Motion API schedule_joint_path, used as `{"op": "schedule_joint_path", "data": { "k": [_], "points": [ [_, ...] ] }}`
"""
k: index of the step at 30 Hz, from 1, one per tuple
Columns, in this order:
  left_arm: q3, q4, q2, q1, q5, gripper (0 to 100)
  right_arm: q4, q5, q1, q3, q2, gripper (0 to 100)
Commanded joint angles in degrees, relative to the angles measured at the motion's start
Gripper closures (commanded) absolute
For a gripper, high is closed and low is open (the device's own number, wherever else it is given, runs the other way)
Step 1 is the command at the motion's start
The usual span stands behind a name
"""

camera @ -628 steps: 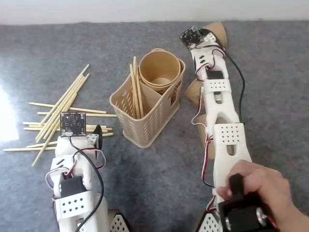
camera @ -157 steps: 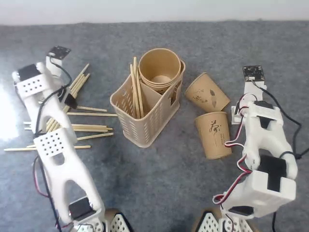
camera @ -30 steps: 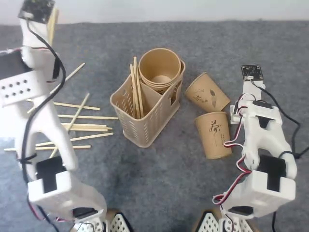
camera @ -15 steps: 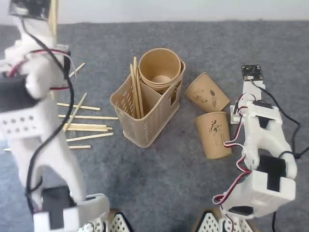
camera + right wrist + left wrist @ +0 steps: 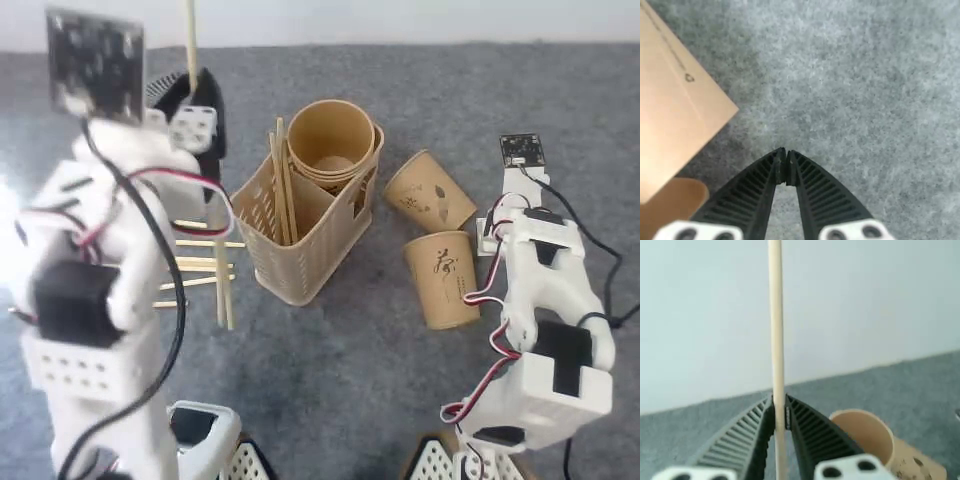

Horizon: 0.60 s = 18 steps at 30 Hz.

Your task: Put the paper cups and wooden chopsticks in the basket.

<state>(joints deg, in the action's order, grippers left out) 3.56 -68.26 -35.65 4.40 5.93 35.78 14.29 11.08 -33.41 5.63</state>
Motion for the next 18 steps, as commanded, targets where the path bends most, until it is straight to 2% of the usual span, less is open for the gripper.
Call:
{"op": "schedule_joint_path", "data": {
  "k": [1, 6, 11, 18],
  "points": [
    [-15.08, 14.24, -9.76, 2.64, 0.44, 99, -0.84, 0.0, -0.57, 0.53, -1.8, 99.1],
    [-21.76, 20.48, -11.87, 2.64, 0.09, 99, -0.92, 0.0, -0.57, 0.53, -1.8, 99.1],
    [-33.19, 32.7, -13.1, 2.81, 3.6, 99, -0.92, 0.0, -0.57, 0.53, -1.8, 99.1],
    [-49.19, 45.71, -17.58, 8.35, 3.69, 99, -0.92, 0.0, -0.57, 0.53, -1.8, 99.1]
  ]
}}
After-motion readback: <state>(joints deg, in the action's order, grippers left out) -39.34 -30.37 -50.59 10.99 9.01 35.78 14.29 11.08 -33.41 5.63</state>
